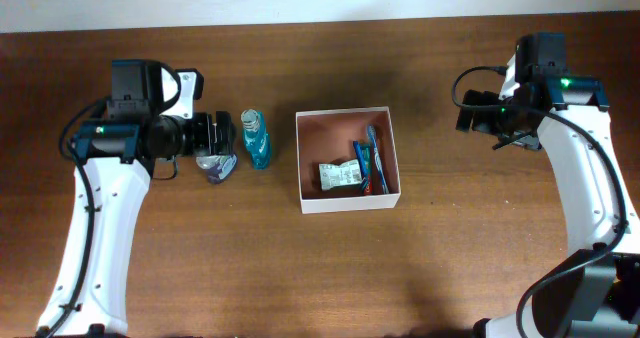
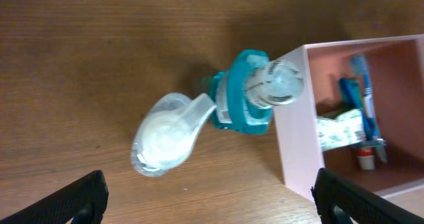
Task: Pack container
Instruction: 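Reach the left gripper down and grasp the teal Listerine bottle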
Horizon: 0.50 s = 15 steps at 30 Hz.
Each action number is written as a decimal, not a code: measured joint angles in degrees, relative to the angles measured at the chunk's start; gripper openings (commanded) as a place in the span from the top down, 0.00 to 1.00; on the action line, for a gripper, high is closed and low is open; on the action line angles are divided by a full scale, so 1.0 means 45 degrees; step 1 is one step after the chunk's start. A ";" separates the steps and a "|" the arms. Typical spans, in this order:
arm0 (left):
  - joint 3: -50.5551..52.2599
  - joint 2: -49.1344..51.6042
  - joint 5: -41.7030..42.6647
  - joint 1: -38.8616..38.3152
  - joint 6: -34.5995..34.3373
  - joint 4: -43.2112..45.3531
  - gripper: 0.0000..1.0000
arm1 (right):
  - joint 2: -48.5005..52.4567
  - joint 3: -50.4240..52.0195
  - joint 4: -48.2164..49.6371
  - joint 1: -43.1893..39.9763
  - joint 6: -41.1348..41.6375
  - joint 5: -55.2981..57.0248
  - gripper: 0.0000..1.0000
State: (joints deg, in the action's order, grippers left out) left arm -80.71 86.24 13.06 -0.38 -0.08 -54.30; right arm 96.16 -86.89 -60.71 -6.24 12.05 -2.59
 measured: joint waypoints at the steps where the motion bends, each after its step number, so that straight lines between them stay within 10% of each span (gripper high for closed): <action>1: 0.0000 0.0049 -0.0087 0.0000 0.0155 0.0005 0.01 | 0.0000 0.0000 -0.0005 0.0000 -0.0005 -0.0005 0.02; 15: -0.0019 0.0117 -0.0063 -0.0670 0.1263 0.0942 0.08 | 0.0000 0.0000 -0.0005 0.0000 -0.0010 -0.0005 0.02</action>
State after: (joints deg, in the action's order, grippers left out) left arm -80.79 86.76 12.78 -3.40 5.61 -50.06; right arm 96.16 -86.89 -60.73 -6.24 12.01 -2.61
